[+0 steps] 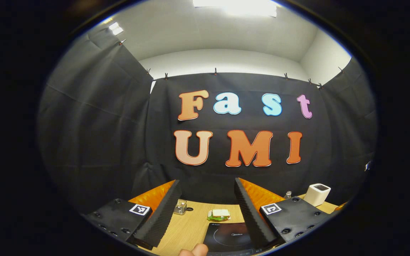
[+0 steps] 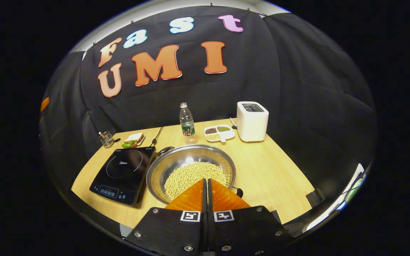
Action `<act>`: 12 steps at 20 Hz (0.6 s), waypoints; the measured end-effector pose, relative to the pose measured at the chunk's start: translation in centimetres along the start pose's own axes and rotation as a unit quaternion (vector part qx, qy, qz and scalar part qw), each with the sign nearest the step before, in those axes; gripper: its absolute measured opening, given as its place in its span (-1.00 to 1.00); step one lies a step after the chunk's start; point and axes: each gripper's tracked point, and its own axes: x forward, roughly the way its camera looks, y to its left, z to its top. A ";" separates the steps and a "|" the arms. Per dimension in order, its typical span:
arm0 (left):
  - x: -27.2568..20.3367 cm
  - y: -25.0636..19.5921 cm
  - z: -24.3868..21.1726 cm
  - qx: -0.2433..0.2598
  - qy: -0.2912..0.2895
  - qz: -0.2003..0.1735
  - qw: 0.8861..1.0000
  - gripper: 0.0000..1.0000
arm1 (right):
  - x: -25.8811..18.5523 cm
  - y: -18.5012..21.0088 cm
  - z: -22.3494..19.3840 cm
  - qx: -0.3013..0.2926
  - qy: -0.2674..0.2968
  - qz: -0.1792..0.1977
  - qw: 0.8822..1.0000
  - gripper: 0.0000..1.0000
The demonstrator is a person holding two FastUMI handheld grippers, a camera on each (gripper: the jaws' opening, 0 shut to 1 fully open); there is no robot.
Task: First push the handle of the pot to place it horizontally, then grasp the pot with both hands and set it on the induction cooktop.
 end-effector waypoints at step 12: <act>0.0 0.2 -0.6 -0.001 0.009 0.003 1.000 0.97 | 2.1 0.5 -7.2 -0.003 0.095 0.010 0.995 -1.00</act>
